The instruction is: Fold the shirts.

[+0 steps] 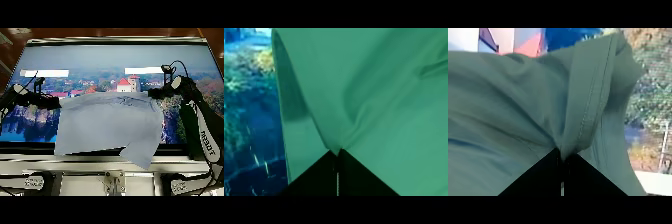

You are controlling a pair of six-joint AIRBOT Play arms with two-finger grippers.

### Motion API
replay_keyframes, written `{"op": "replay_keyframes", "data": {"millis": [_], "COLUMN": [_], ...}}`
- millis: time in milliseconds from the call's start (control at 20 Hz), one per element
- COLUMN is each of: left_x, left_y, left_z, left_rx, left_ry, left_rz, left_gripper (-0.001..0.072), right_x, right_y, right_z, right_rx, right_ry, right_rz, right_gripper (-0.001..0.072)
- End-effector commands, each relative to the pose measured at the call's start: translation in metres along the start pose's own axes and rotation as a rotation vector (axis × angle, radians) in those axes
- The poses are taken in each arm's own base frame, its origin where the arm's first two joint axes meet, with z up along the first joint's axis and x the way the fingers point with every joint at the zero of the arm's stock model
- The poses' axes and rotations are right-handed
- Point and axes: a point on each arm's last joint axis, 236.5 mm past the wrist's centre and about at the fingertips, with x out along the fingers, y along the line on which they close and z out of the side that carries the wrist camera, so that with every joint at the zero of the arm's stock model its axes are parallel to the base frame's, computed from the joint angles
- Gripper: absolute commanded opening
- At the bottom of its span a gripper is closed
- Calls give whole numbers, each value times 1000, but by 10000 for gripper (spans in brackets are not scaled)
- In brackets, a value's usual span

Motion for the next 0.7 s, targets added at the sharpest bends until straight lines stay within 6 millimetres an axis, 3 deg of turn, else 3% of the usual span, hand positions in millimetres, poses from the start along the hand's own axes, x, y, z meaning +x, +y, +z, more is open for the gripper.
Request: {"op": "replay_keyframes", "data": {"millis": [0,100,250,650], "left_x": [8,9,8,13], "left_y": [24,28,29,29], "left_z": [-56,-63,-51,-41], "left_rx": [-30,-26,-18,-33], "left_ry": [251,283,243,207], "left_rz": [75,83,92,88], "left_gripper": [34,34,34,34], "right_x": [7,9,8,8], "right_y": [-8,-15,-30,-33], "right_z": [-51,-55,-53,-51], "right_rx": [2,0,18,40], "right_ry": [194,204,192,181], "right_rz": [-31,-52,-92,-93], "right_gripper": [65,65,65,66]}}
